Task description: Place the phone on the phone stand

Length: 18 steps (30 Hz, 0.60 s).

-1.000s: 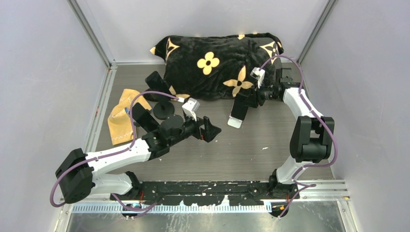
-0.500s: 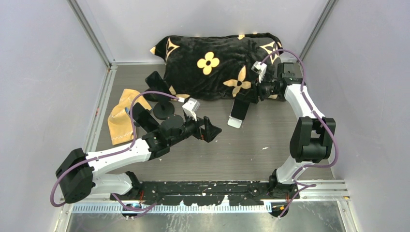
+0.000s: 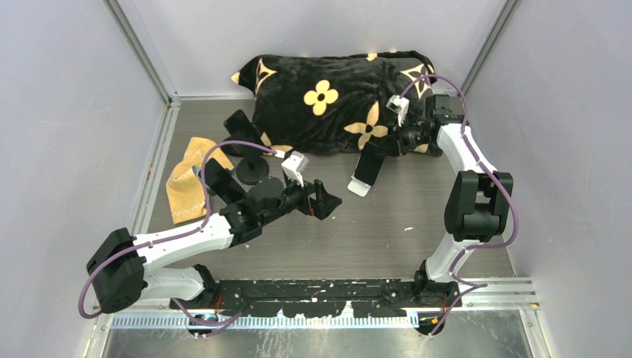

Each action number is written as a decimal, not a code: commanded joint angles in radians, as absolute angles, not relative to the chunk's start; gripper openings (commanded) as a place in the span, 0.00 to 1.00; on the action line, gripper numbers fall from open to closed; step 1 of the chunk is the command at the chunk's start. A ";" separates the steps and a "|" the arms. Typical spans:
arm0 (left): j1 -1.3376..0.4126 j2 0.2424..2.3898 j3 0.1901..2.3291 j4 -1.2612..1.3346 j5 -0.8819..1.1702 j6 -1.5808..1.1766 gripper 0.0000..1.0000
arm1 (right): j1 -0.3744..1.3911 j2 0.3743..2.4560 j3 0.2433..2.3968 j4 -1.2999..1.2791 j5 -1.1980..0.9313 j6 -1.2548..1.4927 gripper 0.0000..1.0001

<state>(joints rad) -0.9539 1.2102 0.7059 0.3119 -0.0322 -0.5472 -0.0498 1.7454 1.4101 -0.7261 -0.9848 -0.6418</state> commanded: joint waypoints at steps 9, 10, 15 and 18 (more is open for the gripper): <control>-0.951 1.224 0.727 0.373 -0.020 -0.553 1.00 | -0.054 1.758 1.530 -0.833 -1.063 -0.762 0.07; -0.951 1.224 0.727 0.373 -0.020 -0.553 1.00 | -0.054 1.761 1.539 -0.838 -1.070 -0.766 0.06; -0.951 1.225 0.726 0.374 -0.021 -0.551 1.00 | -0.051 1.760 1.548 -0.818 -1.103 -0.756 0.02; -0.951 1.227 0.726 0.376 -0.021 -0.548 1.00 | -0.045 1.757 1.530 -0.788 -1.082 -0.738 0.02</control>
